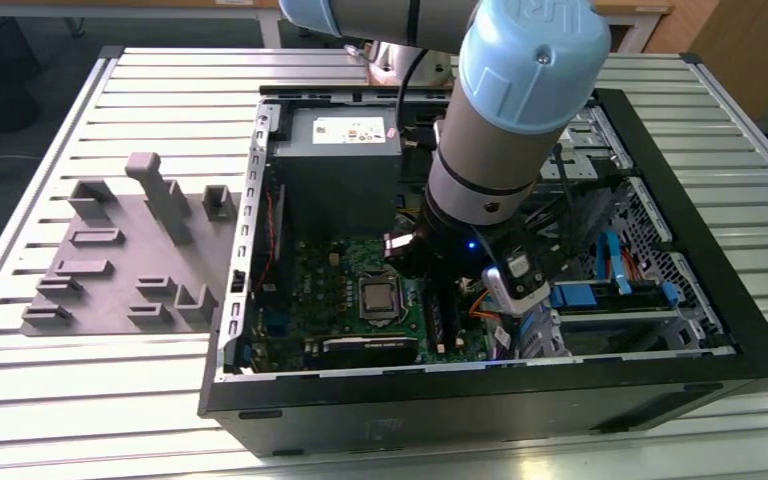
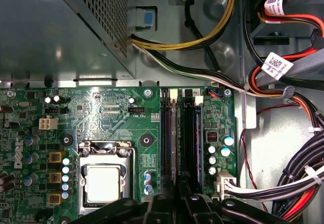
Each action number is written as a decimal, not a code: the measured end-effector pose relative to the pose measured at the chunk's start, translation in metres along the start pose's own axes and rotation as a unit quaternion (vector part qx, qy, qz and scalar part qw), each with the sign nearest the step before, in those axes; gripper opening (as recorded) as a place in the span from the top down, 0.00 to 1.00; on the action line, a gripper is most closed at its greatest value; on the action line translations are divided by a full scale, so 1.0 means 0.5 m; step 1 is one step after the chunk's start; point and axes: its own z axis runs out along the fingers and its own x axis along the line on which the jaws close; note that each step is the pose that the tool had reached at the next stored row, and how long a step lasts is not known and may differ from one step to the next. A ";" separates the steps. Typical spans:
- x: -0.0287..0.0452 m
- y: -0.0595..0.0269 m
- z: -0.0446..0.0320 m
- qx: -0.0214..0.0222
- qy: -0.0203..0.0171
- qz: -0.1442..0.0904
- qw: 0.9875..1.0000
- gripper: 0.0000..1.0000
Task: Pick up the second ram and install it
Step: 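Press down the second ram until it locks into place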
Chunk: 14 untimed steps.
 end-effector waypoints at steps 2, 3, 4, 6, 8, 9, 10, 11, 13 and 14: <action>0.000 0.000 0.000 0.000 0.000 0.000 1.000 0.80; 0.000 0.000 0.000 0.000 0.000 0.000 1.000 0.73; 0.000 0.000 -0.002 0.000 0.000 0.000 1.000 0.73; 0.000 0.001 -0.010 0.000 0.000 0.000 1.000 0.73; 0.001 0.002 -0.021 0.000 0.000 0.000 1.000 0.73; 0.001 0.002 -0.029 0.000 0.000 0.000 1.000 0.73; 0.002 0.003 -0.036 0.000 0.000 0.000 1.000 0.73; 0.002 0.004 -0.044 0.000 0.000 0.000 1.000 0.73; 0.002 0.005 -0.059 0.000 0.000 0.000 1.000 0.73; 0.003 0.005 -0.065 0.000 0.000 0.000 1.000 0.73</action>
